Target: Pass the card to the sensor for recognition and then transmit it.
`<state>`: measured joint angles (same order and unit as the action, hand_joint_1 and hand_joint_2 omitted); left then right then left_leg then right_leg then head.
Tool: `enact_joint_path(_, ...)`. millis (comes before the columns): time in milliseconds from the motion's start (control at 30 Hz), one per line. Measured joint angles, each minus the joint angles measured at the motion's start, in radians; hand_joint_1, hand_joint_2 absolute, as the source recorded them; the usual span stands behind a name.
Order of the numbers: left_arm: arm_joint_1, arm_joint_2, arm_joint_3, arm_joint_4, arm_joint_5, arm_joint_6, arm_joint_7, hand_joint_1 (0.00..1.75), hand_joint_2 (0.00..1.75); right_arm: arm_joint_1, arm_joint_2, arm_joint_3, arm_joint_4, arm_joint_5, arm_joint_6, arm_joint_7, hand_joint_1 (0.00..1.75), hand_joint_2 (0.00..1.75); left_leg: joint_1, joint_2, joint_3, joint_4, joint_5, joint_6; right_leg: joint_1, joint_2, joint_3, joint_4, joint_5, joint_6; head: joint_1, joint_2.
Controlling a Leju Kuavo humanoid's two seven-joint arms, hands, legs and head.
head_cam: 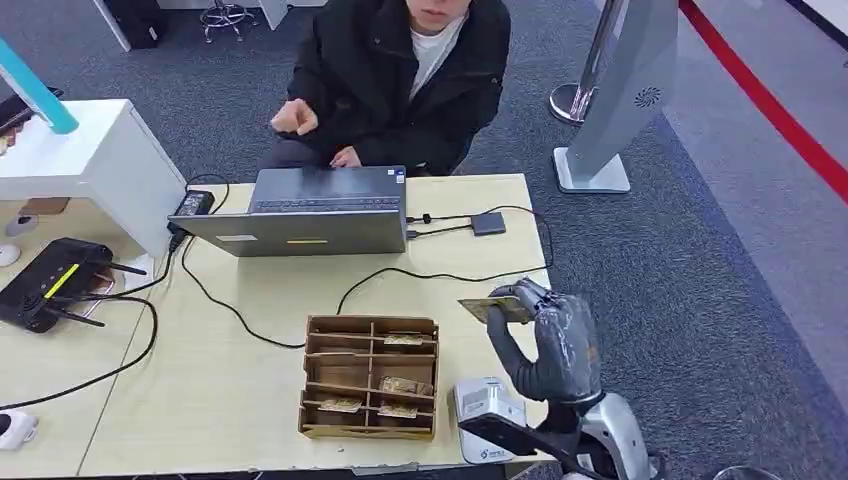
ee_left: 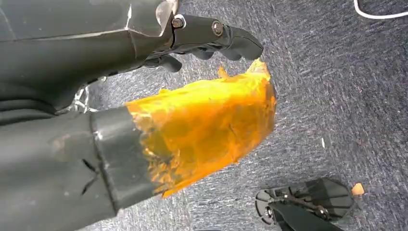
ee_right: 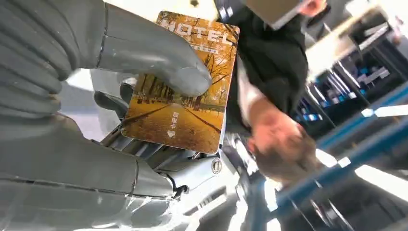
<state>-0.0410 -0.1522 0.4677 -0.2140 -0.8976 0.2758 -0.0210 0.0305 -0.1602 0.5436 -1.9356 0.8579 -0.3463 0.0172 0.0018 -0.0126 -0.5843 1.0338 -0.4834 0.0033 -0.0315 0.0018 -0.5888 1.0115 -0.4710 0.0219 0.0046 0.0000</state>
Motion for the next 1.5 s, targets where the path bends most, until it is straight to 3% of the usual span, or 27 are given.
enact_joint_path(133, 0.001, 0.0, 0.002, 0.0, 0.0, 0.002, -0.002, 0.0, 0.0, 0.035, 0.006, -0.006, 0.011, -0.058, 0.043, 0.0, 1.75, 1.75, 0.0, 0.0, 0.0, 0.0, 0.0, 0.0, 0.0, 0.0, 0.0, 0.0, 0.0, 0.0, 0.0, 0.0)
enact_joint_path(600, 0.002, 0.0, 0.009, 0.0, -0.002, 0.004, -0.009, 0.0, 0.0, 0.083, 0.023, -0.028, 0.043, -0.13, 0.08, -0.002, 1.75, 1.75, 0.0, 0.0, 0.0, 0.0, 0.0, 0.0, 0.0, 0.0, 0.0, 0.0, 0.0, 0.0, 0.0, 0.0)
enact_joint_path(1500, 0.002, 0.0, 0.033, 0.0, -0.018, 0.022, -0.02, 0.0, 0.0, 0.108, 0.021, -0.03, 0.253, -0.278, 0.095, 0.118, 1.75, 1.75, 0.0, 0.0, 0.0, 0.0, 0.0, 0.0, 0.0, 0.0, 0.0, 0.0, 0.0, 0.0, 0.0, 0.0)
